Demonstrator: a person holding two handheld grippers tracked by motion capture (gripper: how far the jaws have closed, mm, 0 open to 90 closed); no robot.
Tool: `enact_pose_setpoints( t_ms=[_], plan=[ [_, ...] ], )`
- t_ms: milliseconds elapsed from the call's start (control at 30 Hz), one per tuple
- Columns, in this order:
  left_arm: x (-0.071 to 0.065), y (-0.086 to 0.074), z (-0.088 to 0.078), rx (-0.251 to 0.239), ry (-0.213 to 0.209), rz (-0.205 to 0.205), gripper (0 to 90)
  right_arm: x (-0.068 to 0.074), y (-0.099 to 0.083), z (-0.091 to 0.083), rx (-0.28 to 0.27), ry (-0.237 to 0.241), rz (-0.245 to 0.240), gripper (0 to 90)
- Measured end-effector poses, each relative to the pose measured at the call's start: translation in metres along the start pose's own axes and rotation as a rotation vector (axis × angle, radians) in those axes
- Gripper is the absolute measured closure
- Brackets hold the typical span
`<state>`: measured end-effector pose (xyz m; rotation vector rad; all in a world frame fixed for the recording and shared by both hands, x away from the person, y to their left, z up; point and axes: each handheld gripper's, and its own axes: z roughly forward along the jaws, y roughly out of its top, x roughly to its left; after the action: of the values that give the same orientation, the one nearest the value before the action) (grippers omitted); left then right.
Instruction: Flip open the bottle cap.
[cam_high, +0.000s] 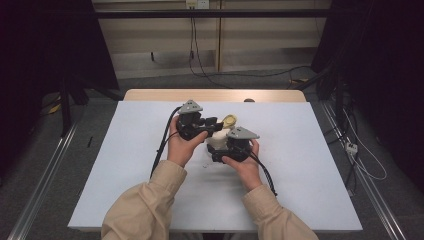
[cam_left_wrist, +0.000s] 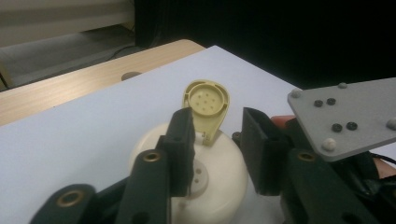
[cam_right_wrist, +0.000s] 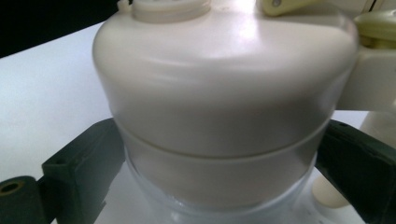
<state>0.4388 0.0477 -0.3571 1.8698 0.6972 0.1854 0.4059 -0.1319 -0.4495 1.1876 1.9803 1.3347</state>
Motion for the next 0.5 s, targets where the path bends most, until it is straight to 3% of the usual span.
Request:
enact_pose_setpoints(
  t_ms=[267,500],
  plan=[
    [0.005,-0.008,-0.012,-0.001,0.02,-0.026,41.4,-0.002,-0.003,-0.008,-0.002,0.014,0.002,4.6],
    [0.009,-0.019,-0.026,-0.001,0.029,-0.022,30.6,-0.001,-0.004,-0.021,-0.014,0.04,0.003,4.9]
  ],
)
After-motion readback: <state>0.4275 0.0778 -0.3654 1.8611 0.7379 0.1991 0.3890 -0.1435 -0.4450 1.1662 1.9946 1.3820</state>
